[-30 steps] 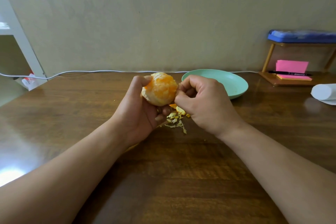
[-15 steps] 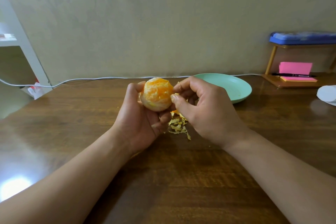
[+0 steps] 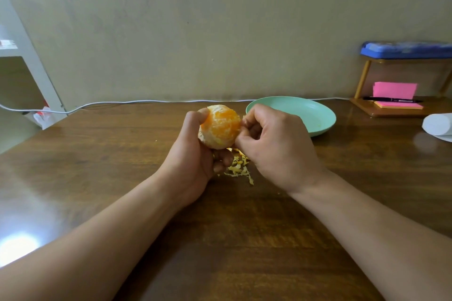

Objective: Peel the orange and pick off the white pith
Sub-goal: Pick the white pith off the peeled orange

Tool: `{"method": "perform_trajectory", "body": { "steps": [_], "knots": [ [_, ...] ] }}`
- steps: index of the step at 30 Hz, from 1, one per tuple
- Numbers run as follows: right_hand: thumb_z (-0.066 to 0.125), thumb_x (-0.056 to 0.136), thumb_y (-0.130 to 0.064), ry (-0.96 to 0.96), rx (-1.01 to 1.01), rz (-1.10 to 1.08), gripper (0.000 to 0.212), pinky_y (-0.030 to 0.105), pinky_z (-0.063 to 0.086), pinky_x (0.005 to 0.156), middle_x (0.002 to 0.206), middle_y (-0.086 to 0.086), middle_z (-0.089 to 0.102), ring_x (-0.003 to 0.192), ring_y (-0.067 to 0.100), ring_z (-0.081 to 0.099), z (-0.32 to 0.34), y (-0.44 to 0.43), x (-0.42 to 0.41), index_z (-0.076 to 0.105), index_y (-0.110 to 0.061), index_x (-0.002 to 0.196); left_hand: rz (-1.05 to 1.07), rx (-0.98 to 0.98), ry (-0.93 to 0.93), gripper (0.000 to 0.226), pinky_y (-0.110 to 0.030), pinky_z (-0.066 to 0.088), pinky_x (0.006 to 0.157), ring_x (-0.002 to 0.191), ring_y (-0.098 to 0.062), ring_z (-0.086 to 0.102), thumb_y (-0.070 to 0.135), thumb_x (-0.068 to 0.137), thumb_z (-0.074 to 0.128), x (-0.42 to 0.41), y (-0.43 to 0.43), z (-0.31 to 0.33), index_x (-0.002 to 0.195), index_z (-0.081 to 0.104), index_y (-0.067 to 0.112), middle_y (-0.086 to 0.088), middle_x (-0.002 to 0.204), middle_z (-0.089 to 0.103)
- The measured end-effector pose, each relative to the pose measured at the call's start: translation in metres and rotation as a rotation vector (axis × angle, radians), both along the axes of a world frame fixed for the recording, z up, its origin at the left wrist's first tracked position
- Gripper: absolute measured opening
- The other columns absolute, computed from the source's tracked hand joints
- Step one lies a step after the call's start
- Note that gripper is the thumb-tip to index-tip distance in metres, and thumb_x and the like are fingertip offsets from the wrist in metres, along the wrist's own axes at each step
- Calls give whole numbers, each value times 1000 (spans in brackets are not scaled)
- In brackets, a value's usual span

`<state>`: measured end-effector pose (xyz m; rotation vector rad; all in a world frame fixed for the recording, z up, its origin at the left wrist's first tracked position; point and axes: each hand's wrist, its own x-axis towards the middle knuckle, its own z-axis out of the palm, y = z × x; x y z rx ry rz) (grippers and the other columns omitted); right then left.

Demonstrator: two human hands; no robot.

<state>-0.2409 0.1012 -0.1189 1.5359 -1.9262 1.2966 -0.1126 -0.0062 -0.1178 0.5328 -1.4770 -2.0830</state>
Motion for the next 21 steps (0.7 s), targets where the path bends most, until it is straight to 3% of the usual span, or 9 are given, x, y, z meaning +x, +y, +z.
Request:
{"method": "perform_trajectory", "body": {
  "steps": [3, 9, 12, 15, 18, 21],
  "knots": [
    [75, 90, -20, -104, -23, -8, 10, 37, 54, 58, 67, -8, 64, 61, 13, 61, -1, 0, 0, 67, -22, 83, -38, 75, 25, 55, -27, 31, 46, 57, -21, 50, 53, 104, 36, 2, 2, 2, 117, 65, 8, -11, 83, 65],
    [71, 98, -25, -255, 57, -27, 14, 39, 57, 61, 71, -8, 68, 65, 12, 64, -1, 1, -13, 68, -25, 84, -80, 244, 67, 58, -23, 31, 44, 59, -22, 49, 56, 100, 42, 8, -3, 6, 114, 65, 5, -19, 92, 69],
    [57, 107, -25, -246, 181, -8, 18, 42, 57, 63, 80, -7, 73, 67, 12, 65, 0, 2, -11, 74, -25, 100, -64, 258, 60, 59, -24, 30, 45, 59, -21, 48, 57, 101, 41, 8, -6, 6, 113, 66, 5, -19, 93, 69],
    [51, 109, -20, -223, 216, 3, 26, 36, 61, 73, 96, -12, 75, 82, 7, 68, 1, 4, -3, 74, -27, 117, -56, 244, 54, 61, -25, 32, 45, 60, -20, 49, 57, 102, 40, 9, -7, 5, 117, 66, 4, -17, 94, 70],
    [62, 106, -31, -195, 110, 29, 12, 39, 60, 70, 87, -16, 71, 80, 8, 68, 5, 6, 4, 73, -30, 104, -56, 210, 53, 61, -24, 36, 45, 64, -19, 51, 55, 103, 41, 7, -7, 3, 127, 65, 4, -14, 96, 70],
    [74, 98, -38, -254, 79, 53, 9, 32, 58, 68, 81, -15, 70, 78, 7, 67, 7, 6, 9, 72, -30, 96, -49, 159, 56, 58, -25, 38, 48, 65, -18, 52, 53, 104, 42, 4, -6, 2, 127, 64, 5, -9, 92, 67]
  ]
}}
